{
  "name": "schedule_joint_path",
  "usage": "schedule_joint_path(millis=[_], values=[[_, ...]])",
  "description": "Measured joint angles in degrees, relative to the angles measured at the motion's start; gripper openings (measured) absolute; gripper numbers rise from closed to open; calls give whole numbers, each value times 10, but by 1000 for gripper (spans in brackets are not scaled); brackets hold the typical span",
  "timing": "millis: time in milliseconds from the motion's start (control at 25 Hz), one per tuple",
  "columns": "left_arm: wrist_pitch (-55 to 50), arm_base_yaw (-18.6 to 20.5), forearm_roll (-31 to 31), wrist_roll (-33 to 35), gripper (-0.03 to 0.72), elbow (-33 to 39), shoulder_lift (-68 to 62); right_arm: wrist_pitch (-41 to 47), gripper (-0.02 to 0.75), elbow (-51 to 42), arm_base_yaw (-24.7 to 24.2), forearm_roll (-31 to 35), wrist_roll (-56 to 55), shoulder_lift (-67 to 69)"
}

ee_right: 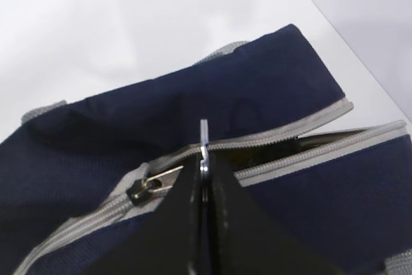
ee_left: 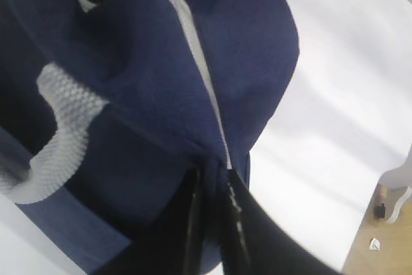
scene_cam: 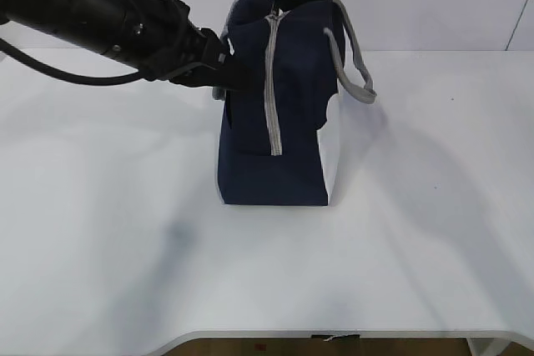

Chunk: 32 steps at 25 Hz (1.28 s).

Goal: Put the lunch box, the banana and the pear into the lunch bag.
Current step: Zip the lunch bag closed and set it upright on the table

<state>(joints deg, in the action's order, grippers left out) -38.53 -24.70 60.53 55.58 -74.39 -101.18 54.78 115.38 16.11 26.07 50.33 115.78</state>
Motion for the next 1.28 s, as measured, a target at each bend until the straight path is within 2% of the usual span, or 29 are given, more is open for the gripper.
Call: schedule_joint_path(millis=[560, 760, 1000, 1280], values=[[-10, 0, -8, 0, 46, 0, 0, -9, 6, 8, 2, -4, -14, 12], [-23, 5, -19, 0, 48, 0, 0, 42, 6, 40, 2, -9, -17, 12], [-39, 31, -25, 0, 48, -3, 0, 119, 6, 72, 2, -24, -19, 12], [-54, 54, -44, -11, 49, -32, 0, 162, 6, 75, 0, -33, -19, 12]])
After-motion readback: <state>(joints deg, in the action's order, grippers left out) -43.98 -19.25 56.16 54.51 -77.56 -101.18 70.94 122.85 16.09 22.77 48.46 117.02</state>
